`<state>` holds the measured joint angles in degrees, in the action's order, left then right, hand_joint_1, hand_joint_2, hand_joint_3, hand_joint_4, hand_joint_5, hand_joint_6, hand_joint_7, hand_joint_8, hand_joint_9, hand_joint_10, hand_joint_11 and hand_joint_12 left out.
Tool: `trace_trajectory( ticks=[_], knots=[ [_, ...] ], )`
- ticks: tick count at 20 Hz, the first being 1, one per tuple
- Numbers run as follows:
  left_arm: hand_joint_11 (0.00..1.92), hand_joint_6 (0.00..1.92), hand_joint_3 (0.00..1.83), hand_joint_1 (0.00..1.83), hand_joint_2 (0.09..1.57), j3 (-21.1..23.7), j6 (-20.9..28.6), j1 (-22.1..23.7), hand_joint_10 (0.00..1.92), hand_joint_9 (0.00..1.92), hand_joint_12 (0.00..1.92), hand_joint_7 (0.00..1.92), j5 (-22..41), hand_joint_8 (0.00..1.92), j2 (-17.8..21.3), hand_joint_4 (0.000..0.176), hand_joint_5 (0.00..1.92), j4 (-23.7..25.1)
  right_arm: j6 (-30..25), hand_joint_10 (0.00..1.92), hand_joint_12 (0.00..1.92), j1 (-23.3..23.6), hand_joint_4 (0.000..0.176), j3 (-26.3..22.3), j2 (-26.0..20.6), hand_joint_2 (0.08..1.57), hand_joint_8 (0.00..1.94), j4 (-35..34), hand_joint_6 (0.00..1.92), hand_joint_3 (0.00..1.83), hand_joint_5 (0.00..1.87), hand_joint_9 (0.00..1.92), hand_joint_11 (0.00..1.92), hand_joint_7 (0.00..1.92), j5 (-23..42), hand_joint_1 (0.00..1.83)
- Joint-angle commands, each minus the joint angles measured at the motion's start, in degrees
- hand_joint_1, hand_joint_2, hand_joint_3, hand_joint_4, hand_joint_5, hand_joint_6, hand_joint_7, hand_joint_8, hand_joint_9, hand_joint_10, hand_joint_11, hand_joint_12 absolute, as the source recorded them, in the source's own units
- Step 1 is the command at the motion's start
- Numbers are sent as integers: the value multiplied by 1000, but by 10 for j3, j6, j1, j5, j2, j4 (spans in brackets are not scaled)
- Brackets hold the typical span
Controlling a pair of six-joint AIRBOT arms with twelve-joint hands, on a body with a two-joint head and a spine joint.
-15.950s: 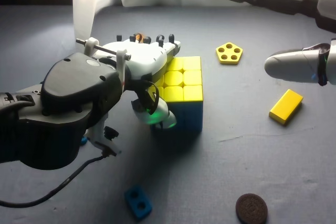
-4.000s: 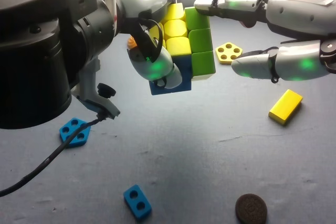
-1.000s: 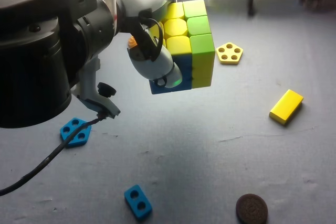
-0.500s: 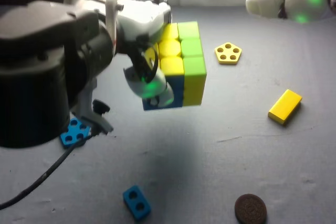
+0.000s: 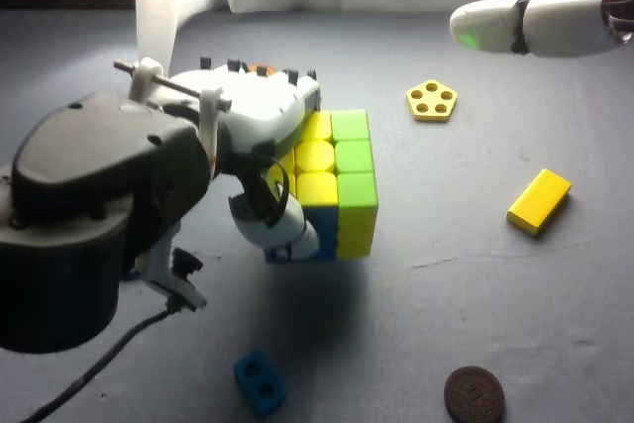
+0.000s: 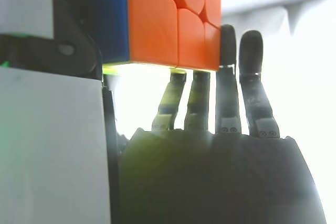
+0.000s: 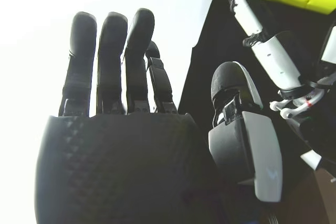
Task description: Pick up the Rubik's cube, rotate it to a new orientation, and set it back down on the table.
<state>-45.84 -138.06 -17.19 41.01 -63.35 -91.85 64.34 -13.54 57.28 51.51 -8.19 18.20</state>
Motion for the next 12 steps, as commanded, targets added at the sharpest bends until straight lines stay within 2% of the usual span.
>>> trace_trajectory(
  ticks=[1,4,5,6,7,8,10,12],
  knots=[
    [0,1308,0,1127,1181,-1,9,-1,1414,212,1561,259,8,1416,3,0,195,46,-4,1825,1921,4,0,1,-3,1305,1407,3,8,0,150,333,173,407,76,0],
    [0,1290,0,1114,1180,-4,20,-18,1422,196,1583,247,8,1428,-4,0,199,55,-4,1838,1921,3,0,1,-3,1308,1371,3,2,0,136,274,133,362,77,0],
    [0,1287,0,1115,1183,-5,33,-24,1418,195,1586,242,8,1421,-6,0,194,64,-4,1742,1921,3,0,1,-3,1304,1263,3,5,0,146,243,106,325,77,0],
    [0,1301,0,1110,1185,-7,43,-29,1434,195,1597,239,8,1430,-7,0,194,72,-4,1347,1865,2,0,1,-3,1299,911,4,13,0,175,227,24,323,78,0],
    [0,1304,2,1122,1190,-8,46,-32,1435,190,1589,238,8,1432,-9,0,194,73,-4,1060,1738,2,0,1,-3,1293,541,4,12,0,188,183,4,343,78,0],
    [0,1299,0,1137,1169,-9,47,-34,1428,199,1572,248,8,1423,-10,0,209,74,-4,691,1416,2,0,1,-3,1283,225,4,7,0,187,154,0,308,78,0],
    [4,1291,0,1140,1174,-12,50,-38,1429,207,1586,251,8,1422,-11,0,211,76,-4,268,889,0,0,1,-3,1273,24,6,5,0,80,107,0,194,78,0],
    [0,1288,0,1137,1182,-13,58,-41,1439,198,1607,226,8,1439,-12,0,158,82,-4,131,631,-1,0,1,-3,1269,3,8,1,0,46,114,0,161,80,0]
  ],
)
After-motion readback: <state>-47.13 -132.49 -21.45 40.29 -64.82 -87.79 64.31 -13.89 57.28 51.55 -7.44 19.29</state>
